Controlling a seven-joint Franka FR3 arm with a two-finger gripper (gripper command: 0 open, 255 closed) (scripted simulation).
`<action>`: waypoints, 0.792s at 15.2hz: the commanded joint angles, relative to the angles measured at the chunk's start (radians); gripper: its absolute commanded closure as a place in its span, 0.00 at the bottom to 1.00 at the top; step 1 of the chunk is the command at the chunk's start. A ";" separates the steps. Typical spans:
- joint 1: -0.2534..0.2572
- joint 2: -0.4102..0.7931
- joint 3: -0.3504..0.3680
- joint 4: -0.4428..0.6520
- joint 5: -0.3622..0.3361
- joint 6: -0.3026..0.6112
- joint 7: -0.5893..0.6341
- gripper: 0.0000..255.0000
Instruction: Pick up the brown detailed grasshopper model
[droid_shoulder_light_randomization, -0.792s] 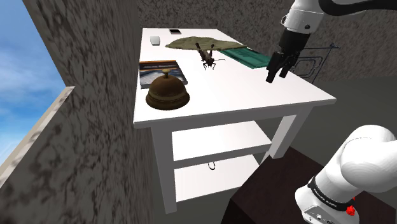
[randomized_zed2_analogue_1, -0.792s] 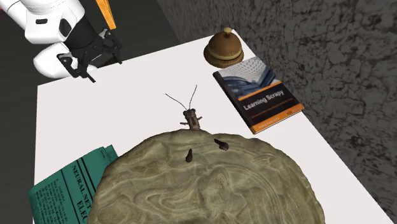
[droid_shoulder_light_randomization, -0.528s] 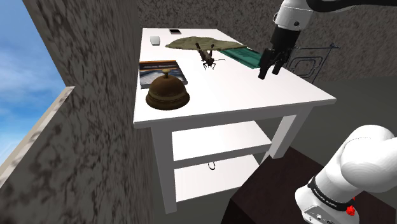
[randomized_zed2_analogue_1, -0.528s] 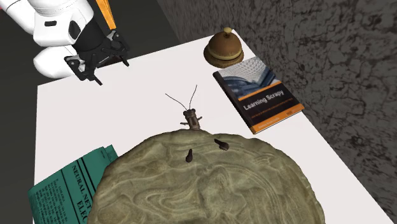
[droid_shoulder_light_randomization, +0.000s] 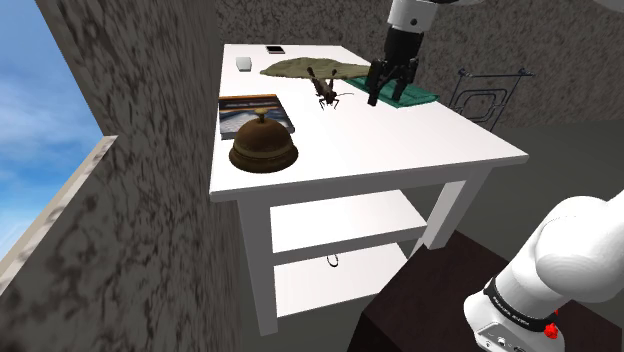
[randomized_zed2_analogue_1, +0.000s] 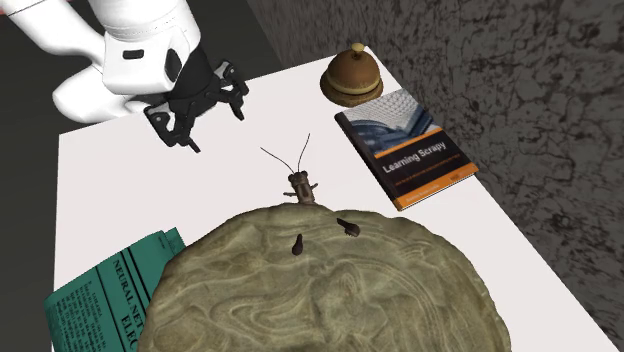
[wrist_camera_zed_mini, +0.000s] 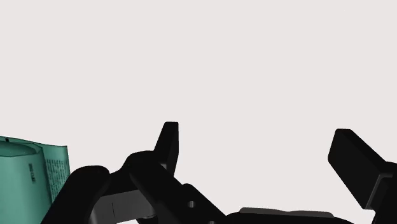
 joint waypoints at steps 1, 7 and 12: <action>0.001 0.078 0.007 0.078 -0.001 0.005 0.015 0.00; 0.005 0.323 0.023 0.368 -0.015 -0.031 0.055 0.00; 0.015 0.528 0.030 0.649 -0.030 -0.100 0.083 0.00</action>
